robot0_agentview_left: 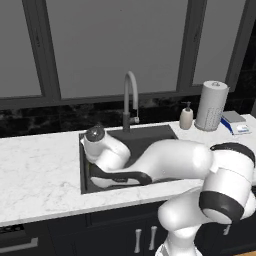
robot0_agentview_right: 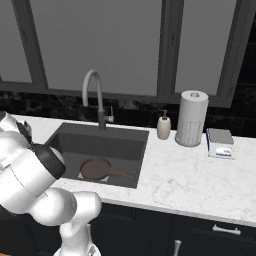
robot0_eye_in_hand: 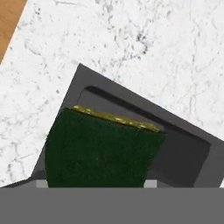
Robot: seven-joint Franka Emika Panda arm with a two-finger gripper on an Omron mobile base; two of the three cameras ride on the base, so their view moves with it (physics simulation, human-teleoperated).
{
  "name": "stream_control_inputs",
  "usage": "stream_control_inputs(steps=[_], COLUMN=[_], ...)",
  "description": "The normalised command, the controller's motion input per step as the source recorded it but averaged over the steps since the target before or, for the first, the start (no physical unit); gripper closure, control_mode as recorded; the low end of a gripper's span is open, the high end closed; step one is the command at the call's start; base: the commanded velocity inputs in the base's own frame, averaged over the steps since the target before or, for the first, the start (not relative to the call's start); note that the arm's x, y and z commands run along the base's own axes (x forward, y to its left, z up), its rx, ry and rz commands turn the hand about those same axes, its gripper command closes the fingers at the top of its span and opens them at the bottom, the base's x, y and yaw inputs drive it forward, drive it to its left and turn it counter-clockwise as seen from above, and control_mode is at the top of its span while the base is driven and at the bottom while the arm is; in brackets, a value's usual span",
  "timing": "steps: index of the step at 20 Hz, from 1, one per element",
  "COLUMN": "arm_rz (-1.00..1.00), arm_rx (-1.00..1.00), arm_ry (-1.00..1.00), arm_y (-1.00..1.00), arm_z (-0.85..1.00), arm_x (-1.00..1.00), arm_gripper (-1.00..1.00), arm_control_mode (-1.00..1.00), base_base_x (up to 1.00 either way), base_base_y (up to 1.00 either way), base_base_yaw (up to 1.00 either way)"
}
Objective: Pick the pan and sponge and place them into the sink. Then turn on the water.
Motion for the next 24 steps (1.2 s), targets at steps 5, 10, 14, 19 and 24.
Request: stream_control_inputs(steps=[5, 10, 14, 19, 24], arm_rz=[-0.37, -0.36, -0.20, -0.07, -0.04], arm_rx=[0.17, -0.01, -0.09, -0.14, -0.17], arm_ry=[0.30, 0.27, 0.21, 0.18, 0.03], arm_y=[-1.00, -0.81, -0.24, -0.01, 0.00], arm_z=[0.09, 0.00, 0.00, 0.00, -0.29], arm_x=[0.07, 0.36, 0.65, 0.63, 0.17], arm_gripper=[1.00, 1.00, 1.00, 1.00, 1.00], arm_control_mode=[-1.00, -1.00, -1.00, -1.00, -1.00], base_base_x=[0.00, 0.00, 0.00, 0.00, 0.00], base_base_y=[0.00, 0.00, 0.00, 0.00, 0.00], base_base_yaw=[0.00, 0.00, 0.00, 0.00, 0.00])
